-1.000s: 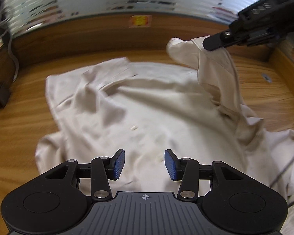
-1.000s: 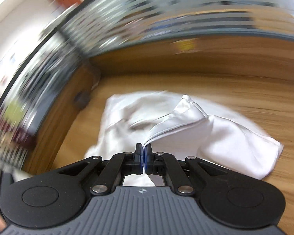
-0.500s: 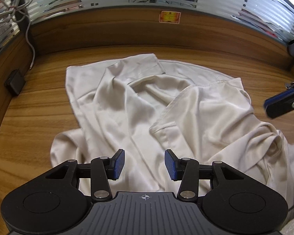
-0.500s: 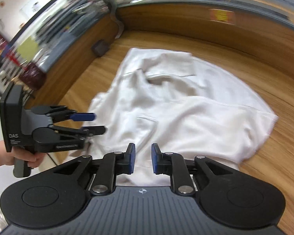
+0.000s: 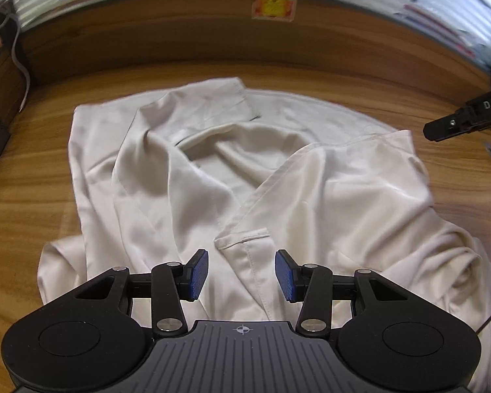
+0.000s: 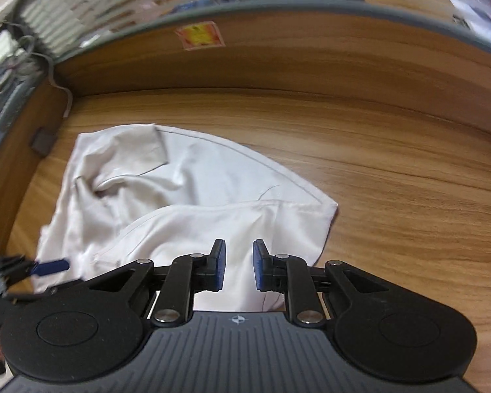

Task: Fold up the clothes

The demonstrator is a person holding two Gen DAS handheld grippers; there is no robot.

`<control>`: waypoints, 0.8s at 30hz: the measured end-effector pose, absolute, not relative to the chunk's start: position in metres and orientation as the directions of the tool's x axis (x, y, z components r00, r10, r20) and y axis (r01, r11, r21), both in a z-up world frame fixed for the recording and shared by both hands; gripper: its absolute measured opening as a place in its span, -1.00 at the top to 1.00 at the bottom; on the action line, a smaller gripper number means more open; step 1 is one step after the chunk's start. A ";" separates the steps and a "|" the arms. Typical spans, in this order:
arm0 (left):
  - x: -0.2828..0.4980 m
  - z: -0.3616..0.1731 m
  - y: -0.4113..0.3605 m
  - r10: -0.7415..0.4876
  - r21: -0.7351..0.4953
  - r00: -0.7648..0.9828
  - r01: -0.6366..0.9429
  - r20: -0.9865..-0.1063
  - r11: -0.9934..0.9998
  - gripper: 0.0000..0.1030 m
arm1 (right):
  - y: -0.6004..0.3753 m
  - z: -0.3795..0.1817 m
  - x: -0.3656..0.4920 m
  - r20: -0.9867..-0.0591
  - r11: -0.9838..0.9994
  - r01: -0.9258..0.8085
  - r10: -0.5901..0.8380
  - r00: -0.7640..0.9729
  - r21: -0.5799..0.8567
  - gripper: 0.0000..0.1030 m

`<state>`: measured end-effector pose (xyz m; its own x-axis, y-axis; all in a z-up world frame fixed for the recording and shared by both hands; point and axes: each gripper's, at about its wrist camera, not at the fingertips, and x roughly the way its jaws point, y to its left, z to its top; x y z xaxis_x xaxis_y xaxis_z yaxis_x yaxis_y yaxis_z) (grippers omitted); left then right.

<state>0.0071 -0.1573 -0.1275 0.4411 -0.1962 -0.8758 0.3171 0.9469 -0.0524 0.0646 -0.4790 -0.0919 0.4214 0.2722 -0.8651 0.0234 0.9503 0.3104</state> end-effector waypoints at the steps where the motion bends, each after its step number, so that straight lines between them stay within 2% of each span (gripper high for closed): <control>1: 0.008 -0.129 -0.158 -0.194 -0.059 0.440 0.302 -0.877 0.952 0.07 | -0.478 -0.098 0.071 -0.871 0.953 0.029 0.265 0.414 0.303 0.61; 3: 0.008 -0.132 -0.159 -0.185 -0.062 0.436 0.280 -0.881 0.958 0.07 | -0.472 -0.111 0.084 -0.884 0.959 0.025 0.250 0.395 0.283 0.61; 6: 0.007 -0.135 -0.159 -0.160 -0.041 0.436 0.270 -0.886 0.962 0.07 | -0.462 -0.128 0.101 -0.902 0.972 -0.004 0.219 0.372 0.234 0.46; 10: 0.007 -0.138 -0.156 -0.166 -0.070 0.406 0.239 -0.899 0.968 0.07 | -0.455 -0.145 0.114 -0.927 0.986 -0.044 0.165 0.338 0.160 0.44; 12: 0.006 -0.138 -0.156 -0.172 -0.087 0.396 0.224 -0.902 0.971 0.02 | -0.455 -0.151 0.118 -0.934 0.987 -0.050 0.162 0.319 0.154 0.44; 13: 0.006 -0.138 -0.157 -0.170 -0.085 0.396 0.223 -0.902 0.971 -0.09 | -0.455 -0.154 0.119 -0.937 0.987 -0.047 0.162 0.310 0.155 0.44; 16: 0.007 -0.139 -0.160 -0.170 -0.084 0.394 0.225 -0.903 0.971 -0.12 | -0.454 -0.160 0.120 -0.942 0.987 -0.045 0.162 0.293 0.156 0.45; 17: 0.007 -0.139 -0.162 -0.173 -0.086 0.392 0.229 -0.904 0.970 -0.12 | -0.453 -0.160 0.120 -0.943 0.988 -0.049 0.157 0.295 0.149 0.49; 19: 0.008 -0.142 -0.166 -0.180 -0.090 0.384 0.241 -0.906 0.966 -0.12 | -0.452 -0.160 0.121 -0.944 0.989 -0.048 0.151 0.294 0.143 0.94; 24: 0.008 -0.154 -0.179 -0.147 -0.035 0.392 0.279 -0.908 0.960 -0.12 | -0.459 -0.149 0.118 -0.932 0.988 -0.033 0.155 0.327 0.153 0.97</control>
<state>0.0083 -0.1787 -0.1541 0.3917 -0.1470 -0.9083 0.2792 0.9596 -0.0348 0.1176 -0.4588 -0.1491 0.3269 0.1552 -0.9322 -0.0333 0.9877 0.1528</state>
